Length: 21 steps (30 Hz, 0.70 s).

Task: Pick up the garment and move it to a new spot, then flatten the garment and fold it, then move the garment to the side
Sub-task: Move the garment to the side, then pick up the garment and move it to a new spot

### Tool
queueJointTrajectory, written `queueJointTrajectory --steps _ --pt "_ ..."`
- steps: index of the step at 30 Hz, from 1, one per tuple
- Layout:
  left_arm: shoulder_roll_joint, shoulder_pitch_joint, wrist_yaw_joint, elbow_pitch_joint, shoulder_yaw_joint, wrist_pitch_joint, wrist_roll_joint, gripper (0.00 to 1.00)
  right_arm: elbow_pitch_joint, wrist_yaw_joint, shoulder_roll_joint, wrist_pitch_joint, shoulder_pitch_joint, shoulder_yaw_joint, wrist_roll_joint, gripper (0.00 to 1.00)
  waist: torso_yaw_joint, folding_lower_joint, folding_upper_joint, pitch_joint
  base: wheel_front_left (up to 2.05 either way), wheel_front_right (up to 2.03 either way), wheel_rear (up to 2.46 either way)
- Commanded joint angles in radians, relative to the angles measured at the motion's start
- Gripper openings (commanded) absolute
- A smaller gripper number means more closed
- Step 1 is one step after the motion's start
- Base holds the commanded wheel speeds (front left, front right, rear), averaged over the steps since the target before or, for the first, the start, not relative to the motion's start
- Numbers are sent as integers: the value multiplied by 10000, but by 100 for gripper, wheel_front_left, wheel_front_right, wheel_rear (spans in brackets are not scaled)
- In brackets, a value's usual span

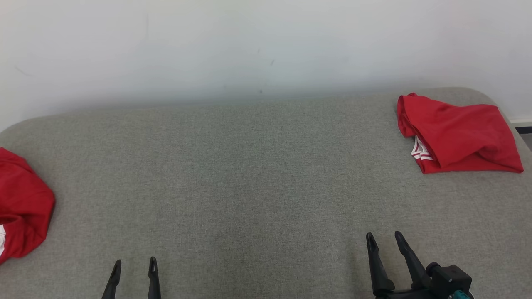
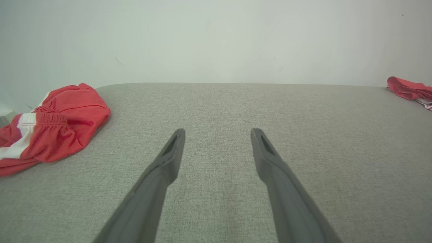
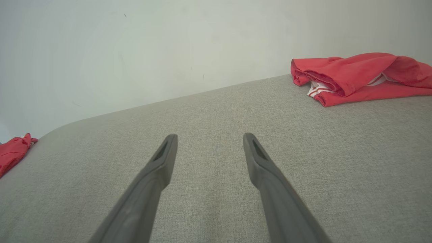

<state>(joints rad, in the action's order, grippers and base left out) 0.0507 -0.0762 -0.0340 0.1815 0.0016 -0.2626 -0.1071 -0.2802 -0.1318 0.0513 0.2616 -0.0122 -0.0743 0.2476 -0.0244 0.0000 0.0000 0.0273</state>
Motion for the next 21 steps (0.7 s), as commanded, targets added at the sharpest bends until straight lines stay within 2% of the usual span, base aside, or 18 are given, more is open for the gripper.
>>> queueJointTrajectory --steps 1,21 --pt "-8 -53 31 38 -12 -31 -7 100 -32 26 -20 44 153 -24 82 100 20 0 0 -10 0 0 0" --pt "-9 -8 67 199 1 -31 -97 100 -115 26 -22 44 151 -59 62 100 -5 0 0 -50 0 0 0"
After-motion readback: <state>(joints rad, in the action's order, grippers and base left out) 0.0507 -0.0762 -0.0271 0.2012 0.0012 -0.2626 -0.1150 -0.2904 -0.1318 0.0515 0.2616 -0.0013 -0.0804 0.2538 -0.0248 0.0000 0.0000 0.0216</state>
